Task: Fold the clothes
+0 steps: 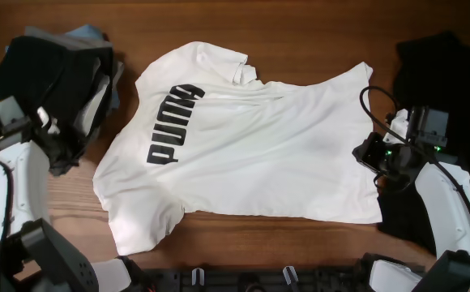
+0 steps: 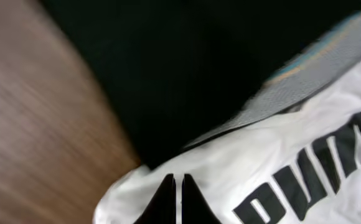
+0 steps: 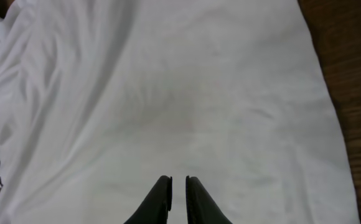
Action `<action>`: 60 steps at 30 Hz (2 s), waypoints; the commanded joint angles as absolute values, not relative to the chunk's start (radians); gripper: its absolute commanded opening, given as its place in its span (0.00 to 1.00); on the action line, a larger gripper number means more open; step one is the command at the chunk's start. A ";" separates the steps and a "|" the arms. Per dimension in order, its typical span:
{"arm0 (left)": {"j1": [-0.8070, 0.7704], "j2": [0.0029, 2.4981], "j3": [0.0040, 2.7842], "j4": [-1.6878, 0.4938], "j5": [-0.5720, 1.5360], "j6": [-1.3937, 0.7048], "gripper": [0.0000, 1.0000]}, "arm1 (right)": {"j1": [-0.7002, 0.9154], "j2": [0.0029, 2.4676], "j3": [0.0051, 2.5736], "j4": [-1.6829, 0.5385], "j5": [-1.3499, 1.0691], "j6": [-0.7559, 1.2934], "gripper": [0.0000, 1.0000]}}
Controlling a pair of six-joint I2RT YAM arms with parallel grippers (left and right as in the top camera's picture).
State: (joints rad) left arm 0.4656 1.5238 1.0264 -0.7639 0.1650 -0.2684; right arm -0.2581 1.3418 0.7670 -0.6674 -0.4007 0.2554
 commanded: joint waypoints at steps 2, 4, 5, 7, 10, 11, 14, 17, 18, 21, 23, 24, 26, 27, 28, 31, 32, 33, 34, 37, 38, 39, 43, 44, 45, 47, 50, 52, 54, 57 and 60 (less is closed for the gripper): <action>0.353 1.613 1.031 -0.638 0.155 -0.122 0.05 | -0.261 1.420 0.689 -0.667 -0.453 0.265 0.13; 0.317 1.670 1.031 -0.620 0.155 -0.100 0.05 | -0.261 1.465 0.661 -0.660 -0.454 0.265 0.13; 0.300 1.704 1.031 -0.621 0.154 -0.080 0.04 | -0.261 1.491 0.653 -0.661 -0.454 0.265 0.13; 0.285 1.755 1.031 -0.605 0.151 -0.081 0.06 | -0.261 1.539 0.649 -0.661 -0.453 0.265 0.13; 0.283 1.812 1.031 -0.545 0.153 -0.081 0.09 | -0.261 1.597 0.649 -0.655 -0.430 0.288 0.14; 0.281 1.828 1.031 -0.522 0.155 -0.081 0.12 | -0.261 1.610 0.649 -0.656 -0.412 0.326 0.14; 0.275 1.846 1.031 -0.483 0.155 -0.081 0.23 | -0.261 1.642 0.649 -0.651 -0.399 0.342 0.16; 0.270 1.846 1.032 -0.459 0.155 -0.081 0.18 | -0.261 1.644 0.649 -0.652 -0.399 0.341 0.17; 0.270 1.846 1.032 -0.457 0.155 -0.081 0.10 | -0.261 1.644 0.649 -0.655 -0.399 0.341 0.17; 0.270 1.846 1.032 -0.467 0.156 -0.081 0.04 | -0.261 1.644 0.649 -0.668 -0.387 0.343 0.17; 0.270 1.839 1.032 -0.484 0.187 -0.081 0.04 | -0.261 1.644 0.649 -0.675 -0.384 0.358 0.17; 0.270 1.820 1.035 -0.496 0.194 -0.082 0.04 | -0.261 1.644 0.649 -0.678 -0.381 0.375 0.17; 0.269 1.752 1.035 -0.519 0.211 -0.082 0.04 | -0.261 1.644 0.649 -0.679 -0.381 0.377 0.17; 0.269 1.698 1.035 -0.542 0.255 -0.082 0.04 | -0.261 1.644 0.649 -0.678 -0.381 0.378 0.17; 0.263 1.637 1.035 -0.582 0.277 -0.082 0.04 | -0.261 1.644 0.649 -0.677 -0.380 0.389 0.17; 0.238 1.600 1.034 -0.653 0.247 -0.083 0.04 | -0.261 1.644 0.649 -0.674 -0.381 0.396 0.17; 0.235 1.607 1.032 -0.656 0.208 -0.086 0.04 | -0.261 1.644 0.649 -0.674 -0.380 0.395 0.18; 0.231 1.612 1.032 -0.671 0.207 -0.086 0.04 | -0.261 1.644 0.649 -0.674 -0.380 0.395 0.18; 0.226 1.612 1.032 -0.682 0.223 -0.085 0.04 | -0.261 1.644 0.649 -0.674 -0.381 0.395 0.18; 0.215 1.617 1.032 -0.666 0.041 -0.120 0.42 | -0.261 1.644 0.649 -0.673 -0.381 0.395 0.25; 0.215 1.621 1.032 -0.652 0.061 -0.116 0.48 | -0.261 1.644 0.649 -0.673 -0.381 0.395 0.28; 0.214 1.623 1.032 -0.644 0.134 -0.062 0.52 | -0.261 1.644 0.649 -0.673 -0.381 0.393 0.34; 0.214 1.624 1.032 -0.677 0.260 0.106 0.54 | -0.261 1.644 0.649 -0.670 -0.381 0.393 0.37; 0.218 1.624 1.032 -0.692 0.242 0.118 0.57 | -0.261 1.644 0.649 -0.671 -0.381 0.393 0.38; 0.222 1.624 1.031 -0.703 0.242 0.130 0.58 | -0.261 1.644 0.649 -0.671 -0.381 0.393 0.40; 0.226 1.624 1.031 -0.727 0.243 0.189 0.64 | -0.261 1.644 0.649 -0.670 -0.381 0.393 0.41; 0.227 1.624 1.027 -0.727 0.209 0.308 0.64 | -0.261 1.644 0.649 -0.668 -0.381 0.392 0.43; 0.227 1.628 1.022 -0.679 0.127 0.308 0.62 | -0.261 1.644 0.649 -0.667 -0.381 0.392 0.44; 0.227 1.649 1.013 -0.624 0.122 0.334 0.62 | -0.261 1.644 0.649 -0.666 -0.381 0.392 0.44; 0.226 1.725 1.013 -0.595 0.121 0.338 0.64 | -0.261 1.644 0.649 -0.665 -0.381 0.392 0.44; 0.226 1.773 1.013 -0.538 0.121 0.337 0.64 | -0.261 1.644 0.649 -0.654 -0.381 0.370 0.45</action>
